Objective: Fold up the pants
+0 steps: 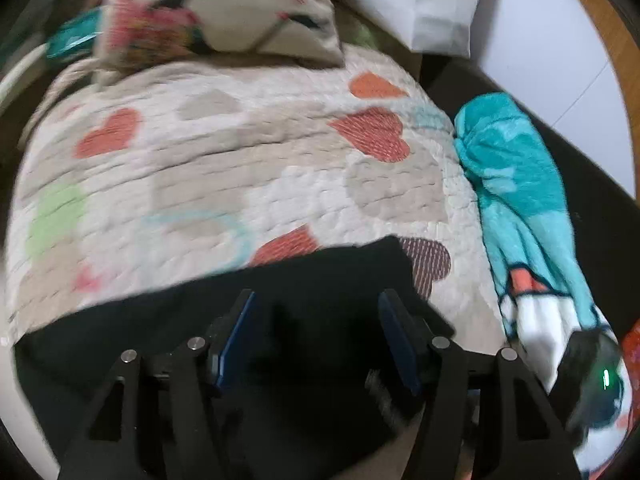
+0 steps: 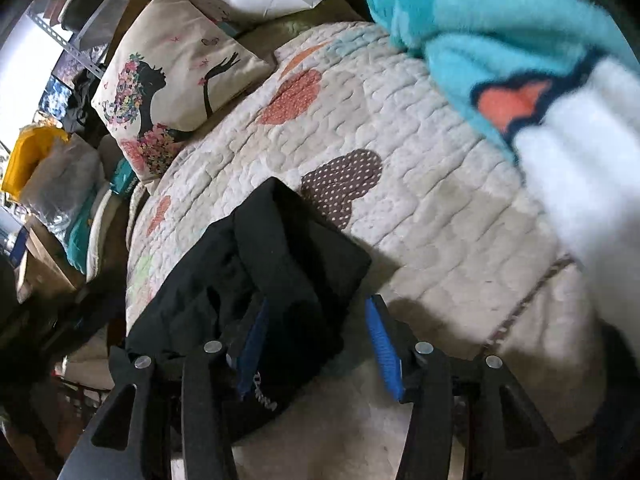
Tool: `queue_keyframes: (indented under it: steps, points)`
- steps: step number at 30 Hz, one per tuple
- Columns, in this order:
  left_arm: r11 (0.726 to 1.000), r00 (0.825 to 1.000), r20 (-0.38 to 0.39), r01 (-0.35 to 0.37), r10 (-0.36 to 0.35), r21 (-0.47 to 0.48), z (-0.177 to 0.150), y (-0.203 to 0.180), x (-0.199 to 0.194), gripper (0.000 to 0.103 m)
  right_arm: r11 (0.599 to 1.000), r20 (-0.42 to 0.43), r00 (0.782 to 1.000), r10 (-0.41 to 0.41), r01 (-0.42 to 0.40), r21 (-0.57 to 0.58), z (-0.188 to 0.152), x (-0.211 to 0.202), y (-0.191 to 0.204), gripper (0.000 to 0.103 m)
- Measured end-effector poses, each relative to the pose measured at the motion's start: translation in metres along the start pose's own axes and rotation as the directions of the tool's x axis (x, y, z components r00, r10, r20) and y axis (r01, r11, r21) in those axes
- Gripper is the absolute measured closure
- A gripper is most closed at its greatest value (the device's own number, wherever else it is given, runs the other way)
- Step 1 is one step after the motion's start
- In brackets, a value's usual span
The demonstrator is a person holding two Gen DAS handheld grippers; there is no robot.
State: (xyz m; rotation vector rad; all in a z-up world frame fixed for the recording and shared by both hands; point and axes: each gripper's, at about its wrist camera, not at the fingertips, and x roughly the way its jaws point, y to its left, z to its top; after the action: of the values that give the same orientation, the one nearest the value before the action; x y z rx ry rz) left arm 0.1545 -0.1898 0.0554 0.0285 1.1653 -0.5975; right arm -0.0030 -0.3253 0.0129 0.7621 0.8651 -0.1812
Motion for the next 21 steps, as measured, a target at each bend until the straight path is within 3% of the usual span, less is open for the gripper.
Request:
queue_keyframes:
  steps: [4,5,8,9,10,11,13,17,21]
  points:
    - [1.0,0.996,-0.086,0.005,-0.004,0.021,0.019,-0.016,0.052,0.04,0.999,0.014,0.999,0.047,-0.048,0.014,0.0,0.015,-0.003,0.046]
    - [0.999,0.995,-0.099,0.0,0.004,0.038,0.022,-0.021,0.061,0.032,0.998,0.026,0.998,0.06,-0.06,0.008,0.001,0.017,-0.002,0.046]
    - [0.985,0.989,-0.121,-0.06,0.081,0.163,0.023,-0.041,0.083,0.029,0.997,0.038,0.996,0.083,-0.083,-0.008,0.001,0.02,0.0,0.046]
    - [0.97,0.985,-0.122,-0.093,0.123,0.225,0.021,-0.049,0.087,0.033,0.996,0.034,0.995,0.093,-0.092,-0.013,0.002,0.021,0.001,0.047]
    - [0.964,0.986,-0.115,-0.09,0.122,0.25,0.02,-0.052,0.085,0.039,0.995,0.027,0.994,0.102,-0.102,-0.015,0.003,0.022,0.001,0.054]
    - [0.962,0.987,-0.115,-0.082,0.115,0.26,0.02,-0.053,0.082,0.049,0.994,0.018,0.994,0.107,-0.107,-0.014,0.003,0.022,0.002,0.067]
    - [0.968,0.99,-0.115,-0.057,0.087,0.243,0.019,-0.049,0.071,0.059,0.993,0.013,0.993,0.119,-0.118,-0.015,0.005,0.02,0.007,0.076]
    - [0.986,0.997,-0.075,-0.001,0.014,0.165,0.014,-0.025,0.031,0.068,0.985,0.027,0.988,0.151,-0.148,-0.084,0.006,0.005,0.035,0.082]
    - [0.998,0.999,0.021,0.041,-0.042,0.054,0.002,0.018,-0.034,0.069,0.954,0.038,0.977,0.212,-0.198,-0.224,-0.006,-0.019,0.085,0.083]
